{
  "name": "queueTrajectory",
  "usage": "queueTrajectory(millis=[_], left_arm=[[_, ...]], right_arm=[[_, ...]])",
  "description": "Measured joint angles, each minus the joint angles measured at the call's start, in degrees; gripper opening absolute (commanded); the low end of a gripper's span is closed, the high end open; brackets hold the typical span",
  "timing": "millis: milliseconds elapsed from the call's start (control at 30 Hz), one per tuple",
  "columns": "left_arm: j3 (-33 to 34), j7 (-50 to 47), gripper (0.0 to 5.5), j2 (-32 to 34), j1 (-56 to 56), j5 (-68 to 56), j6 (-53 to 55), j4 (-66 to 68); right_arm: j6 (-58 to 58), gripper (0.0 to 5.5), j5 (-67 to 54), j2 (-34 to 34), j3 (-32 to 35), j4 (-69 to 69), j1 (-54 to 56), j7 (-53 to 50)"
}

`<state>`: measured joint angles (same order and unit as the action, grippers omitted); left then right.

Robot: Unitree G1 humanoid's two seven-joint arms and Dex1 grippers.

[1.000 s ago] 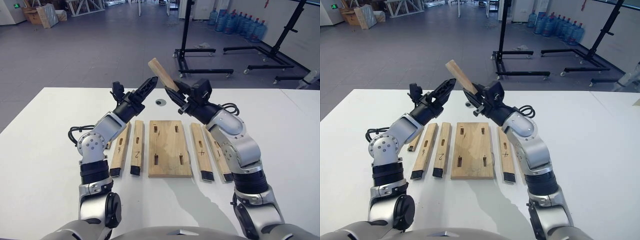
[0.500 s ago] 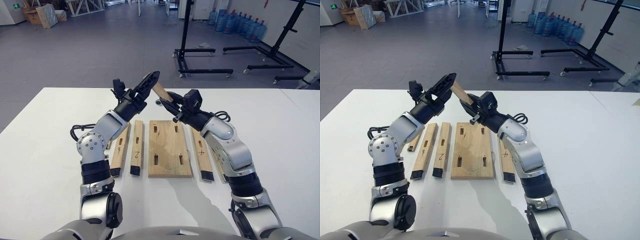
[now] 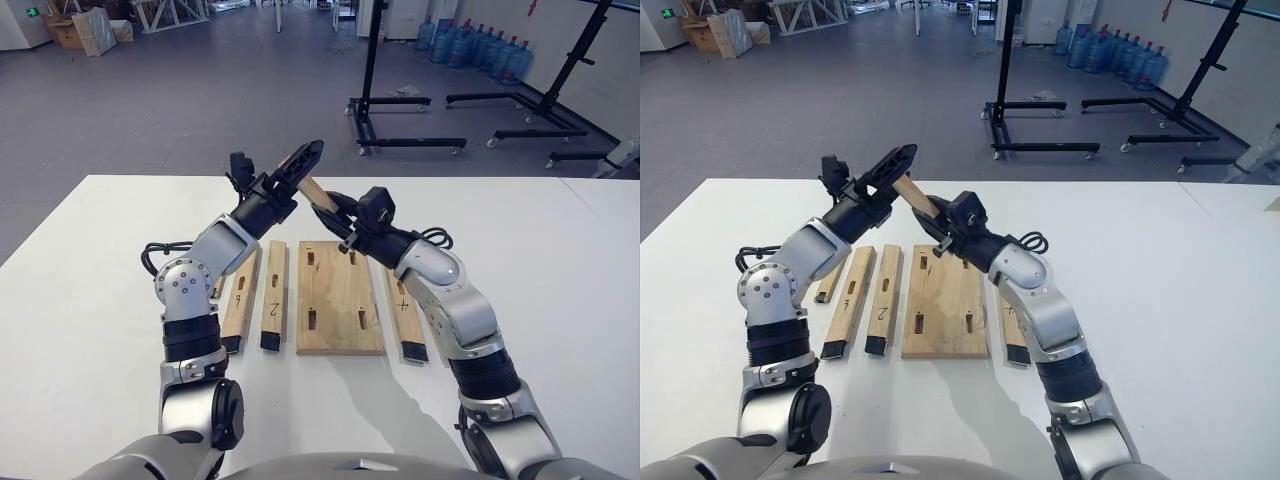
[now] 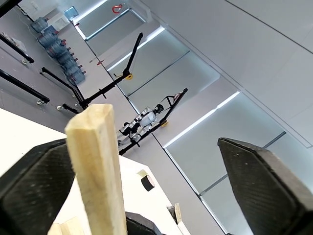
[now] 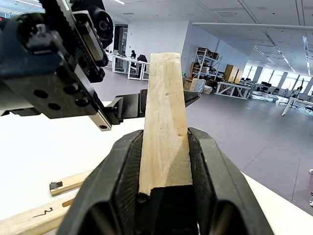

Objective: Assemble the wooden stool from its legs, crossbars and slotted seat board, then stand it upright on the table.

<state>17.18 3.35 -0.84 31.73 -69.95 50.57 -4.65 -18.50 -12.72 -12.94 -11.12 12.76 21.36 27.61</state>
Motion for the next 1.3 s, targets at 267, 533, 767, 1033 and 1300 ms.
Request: queueTrajectory(millis=[267,533,767,1033,1300], left_arm=[[-0.28,-1.16,3.22,0.41,-0.04,-0.71,0.01,-0.32],[-0.55,-1.37,1.97,1.51,-0.14,-1.04,0.02,-0.31],[-0.68,-1.57,0.94,2.29,-0.23,-0.70,-0.02,-0.03],[-2.25,-0.89,0.38,3.46,-0.36,2.01,-0.51,-0.37],[-3.36,1.20,0.38,4.37,-0.49,4.80,-1.61,-0.67]], right_arm=[[0.33,1.28,0.40,0.40,0.01,0.24,-0.15,0.06],[0.34,1.28,0.33,0.45,0.08,1.30,-0.16,0.11],[0.37,1.28,0.23,0.61,0.08,1.48,-0.15,0.28],[-0.89,1.28,0.17,0.63,0.29,2.08,-0.12,0.27],[-6.11,1.98,-1.05,0.52,0.46,4.46,0.47,0.02]])
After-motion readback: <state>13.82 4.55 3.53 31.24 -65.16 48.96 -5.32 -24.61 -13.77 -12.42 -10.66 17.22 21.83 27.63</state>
